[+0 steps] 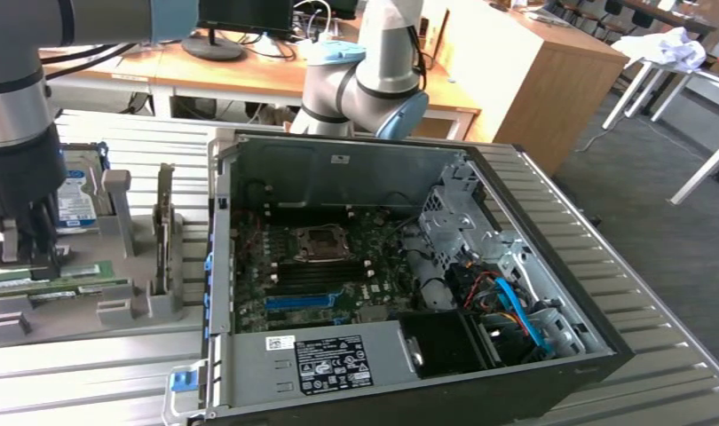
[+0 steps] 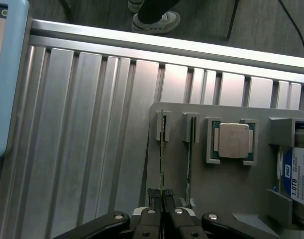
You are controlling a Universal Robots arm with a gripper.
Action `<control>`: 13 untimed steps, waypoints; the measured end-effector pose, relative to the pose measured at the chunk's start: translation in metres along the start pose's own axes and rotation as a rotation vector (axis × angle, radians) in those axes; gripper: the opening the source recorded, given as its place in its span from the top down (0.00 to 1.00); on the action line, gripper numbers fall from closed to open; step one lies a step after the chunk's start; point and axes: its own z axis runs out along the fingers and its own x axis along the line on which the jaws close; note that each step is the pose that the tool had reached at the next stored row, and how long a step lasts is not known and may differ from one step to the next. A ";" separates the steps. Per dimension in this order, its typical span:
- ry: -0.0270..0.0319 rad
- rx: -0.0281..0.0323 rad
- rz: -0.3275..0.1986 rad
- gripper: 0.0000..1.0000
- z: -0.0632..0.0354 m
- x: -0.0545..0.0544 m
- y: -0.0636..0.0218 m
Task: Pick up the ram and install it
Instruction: 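Pick up the ram and move it above insertion slot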
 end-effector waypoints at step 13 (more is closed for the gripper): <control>0.0011 -0.0001 0.000 0.87 -0.0108 0.000 0.0005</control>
